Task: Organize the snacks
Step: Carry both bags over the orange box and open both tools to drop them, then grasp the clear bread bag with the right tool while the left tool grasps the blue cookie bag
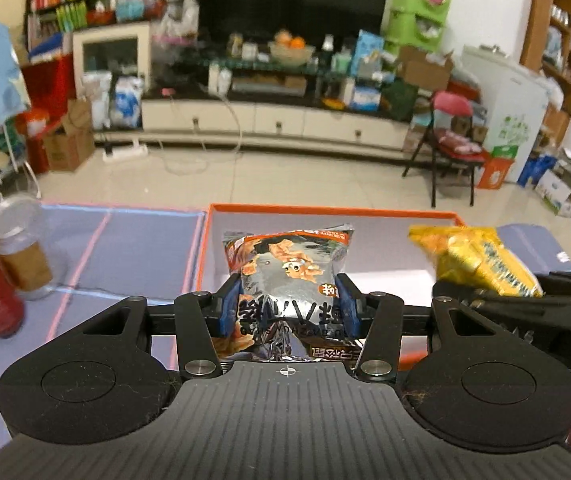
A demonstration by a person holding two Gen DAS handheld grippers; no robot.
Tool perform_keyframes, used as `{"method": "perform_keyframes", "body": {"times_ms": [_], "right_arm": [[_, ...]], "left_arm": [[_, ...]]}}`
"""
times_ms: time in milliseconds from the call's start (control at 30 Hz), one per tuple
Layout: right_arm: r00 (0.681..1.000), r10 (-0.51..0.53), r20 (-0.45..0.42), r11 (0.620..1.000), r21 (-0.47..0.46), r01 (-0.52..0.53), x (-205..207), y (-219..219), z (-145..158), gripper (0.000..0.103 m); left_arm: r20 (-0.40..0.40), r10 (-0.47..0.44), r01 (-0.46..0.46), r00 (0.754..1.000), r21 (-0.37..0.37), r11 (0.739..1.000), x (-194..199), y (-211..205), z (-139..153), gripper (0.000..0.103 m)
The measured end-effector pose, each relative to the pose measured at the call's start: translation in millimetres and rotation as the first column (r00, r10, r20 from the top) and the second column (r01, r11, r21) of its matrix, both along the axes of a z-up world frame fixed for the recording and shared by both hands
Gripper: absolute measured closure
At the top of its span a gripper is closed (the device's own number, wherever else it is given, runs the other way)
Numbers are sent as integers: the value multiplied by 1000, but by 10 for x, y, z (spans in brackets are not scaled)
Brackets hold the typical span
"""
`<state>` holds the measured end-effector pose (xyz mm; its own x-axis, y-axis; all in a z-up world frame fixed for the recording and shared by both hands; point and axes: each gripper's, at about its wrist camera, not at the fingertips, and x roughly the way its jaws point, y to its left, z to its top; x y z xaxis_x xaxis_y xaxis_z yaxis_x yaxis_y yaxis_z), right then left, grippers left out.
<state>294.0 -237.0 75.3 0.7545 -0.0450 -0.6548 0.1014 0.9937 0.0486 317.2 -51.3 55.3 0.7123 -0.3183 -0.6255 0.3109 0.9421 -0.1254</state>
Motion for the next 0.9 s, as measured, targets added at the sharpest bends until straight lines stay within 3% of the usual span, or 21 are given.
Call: {"method": "perform_keyframes", "body": {"times_ms": [100,167,267,400,500,567,633,767,833,900], "right_arm": [[1000,-14,20,1000,13,14,2,-53,25,39],[996,-6,85,999,38,3,-244,-128,156,37],[982,7,191,999,44,-16,-886,-282,328,33],[951,-1,308,999,-36,13,-1865,-494,355,3],[932,-15,362,990,-123,64,-2458,-592,340,4],[933,-18,359,994,-94,56,-2684,-718,281,4],[947,1,320,998,-56,18,-2804,-848,171,4],[988,20,156,998,-63,-11,-2803,-942,-112,6],[996,49,77,999,-20,-48,-2717,-921,-243,33],[995,91,31,996,6,-92,-2642,-845,-357,44]], "left_arm": [[-4,18,-18,1000,-23,1000,40,59,16,67],[43,7,-4,999,-60,998,-129,203,90,36],[89,-18,25,996,-87,996,-500,435,162,33],[95,-24,38,995,-155,987,-1095,703,111,33],[81,-44,57,996,-165,985,-1442,731,37,33],[90,-69,83,994,-164,983,-1581,710,12,33],[94,-90,106,991,-170,980,-1667,672,-29,33],[91,-144,155,985,-133,979,-1660,551,-155,34],[85,-165,174,983,-117,978,-1627,479,-206,36],[72,-189,196,979,-115,974,-1581,425,-259,37]]}}
